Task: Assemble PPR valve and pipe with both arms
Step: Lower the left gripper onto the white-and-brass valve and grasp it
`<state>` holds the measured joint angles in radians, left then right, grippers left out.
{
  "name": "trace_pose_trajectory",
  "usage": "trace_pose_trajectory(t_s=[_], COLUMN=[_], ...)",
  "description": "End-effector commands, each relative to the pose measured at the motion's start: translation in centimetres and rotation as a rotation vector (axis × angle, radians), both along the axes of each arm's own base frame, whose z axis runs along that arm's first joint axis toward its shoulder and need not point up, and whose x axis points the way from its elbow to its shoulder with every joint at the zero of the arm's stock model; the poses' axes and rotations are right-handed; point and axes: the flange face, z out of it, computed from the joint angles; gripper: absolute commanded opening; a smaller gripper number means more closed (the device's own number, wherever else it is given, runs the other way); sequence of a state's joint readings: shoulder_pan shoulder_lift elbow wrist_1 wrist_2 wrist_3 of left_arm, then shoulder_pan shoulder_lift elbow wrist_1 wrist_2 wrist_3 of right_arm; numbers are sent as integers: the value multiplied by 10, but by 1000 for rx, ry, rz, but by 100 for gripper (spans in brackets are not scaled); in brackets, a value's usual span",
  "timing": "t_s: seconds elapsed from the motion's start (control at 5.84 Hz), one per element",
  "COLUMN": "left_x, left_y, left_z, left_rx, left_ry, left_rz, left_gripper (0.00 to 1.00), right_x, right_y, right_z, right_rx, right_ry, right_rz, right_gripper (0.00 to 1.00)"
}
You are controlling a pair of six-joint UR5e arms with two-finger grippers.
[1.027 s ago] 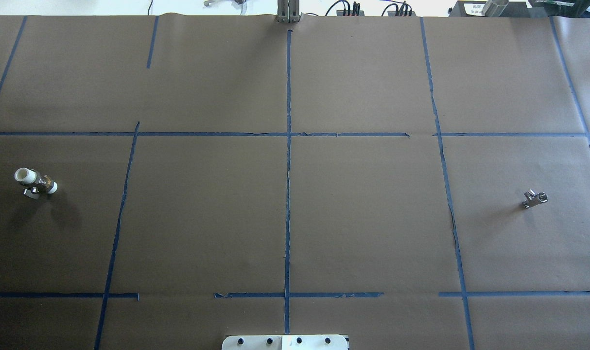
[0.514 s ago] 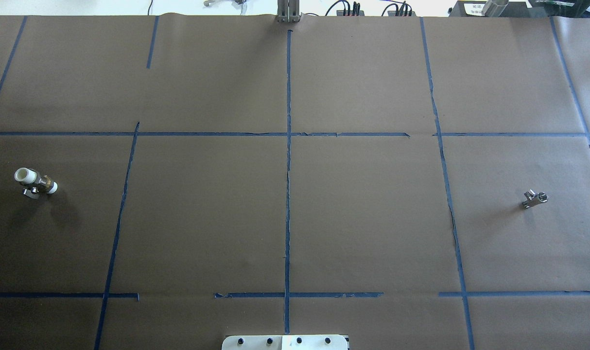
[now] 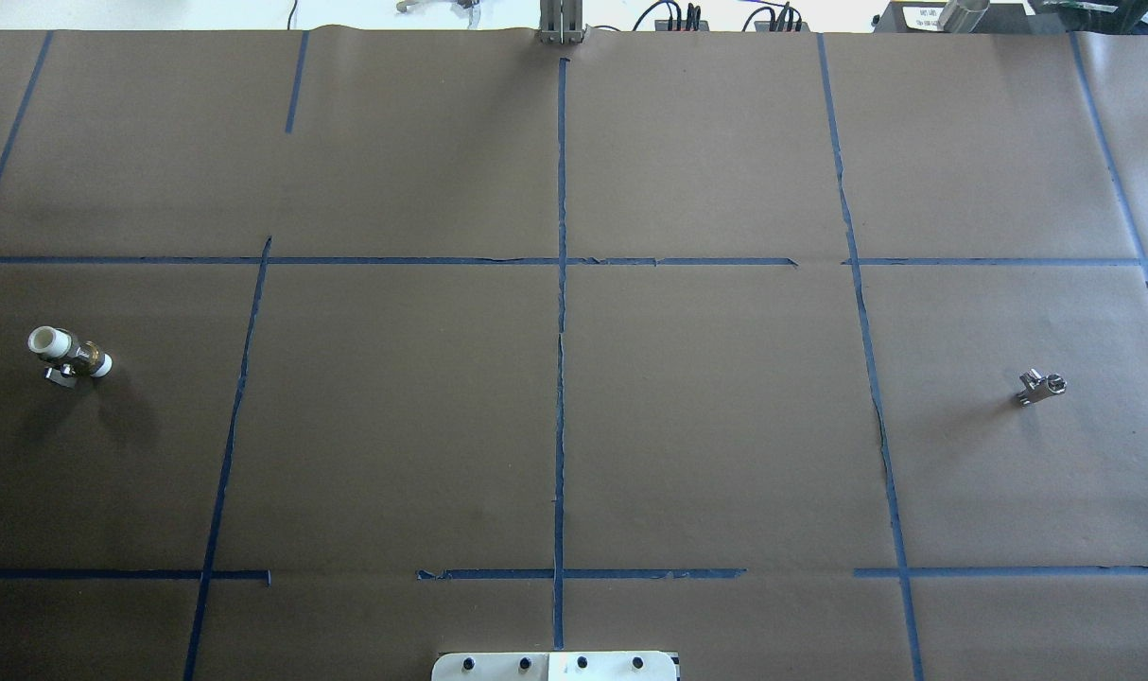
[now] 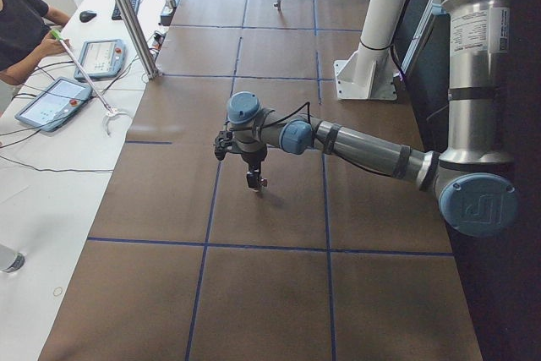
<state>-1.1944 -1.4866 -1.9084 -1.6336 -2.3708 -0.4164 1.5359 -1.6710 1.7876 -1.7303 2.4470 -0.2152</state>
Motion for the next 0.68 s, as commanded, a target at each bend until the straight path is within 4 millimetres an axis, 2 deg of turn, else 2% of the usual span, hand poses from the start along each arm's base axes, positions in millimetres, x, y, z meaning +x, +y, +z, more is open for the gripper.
trace_pose_trajectory(t_s=[0.0,0.17,0.34,0.51], left_x=[36,44,53,74], left_y=[-1,-5,-11,-9], left_z=[18,25,15,16], left_rx=[26,19,-12,-23], left_ry=[-37,-33,-24,-31], left_rz=[-13,-25,-59,-33], left_gripper=[100,100,100,100], right_x=[-3,-3,-3,-3], right_y=[0,-1,0,-1], right_z=[0,0,0,-1], right_rx=[1,3,2,5], right_ry=[-3,-1,-1,-1], right_rz=[-7,-8,-8,-8], right_gripper=[100,100,100,100])
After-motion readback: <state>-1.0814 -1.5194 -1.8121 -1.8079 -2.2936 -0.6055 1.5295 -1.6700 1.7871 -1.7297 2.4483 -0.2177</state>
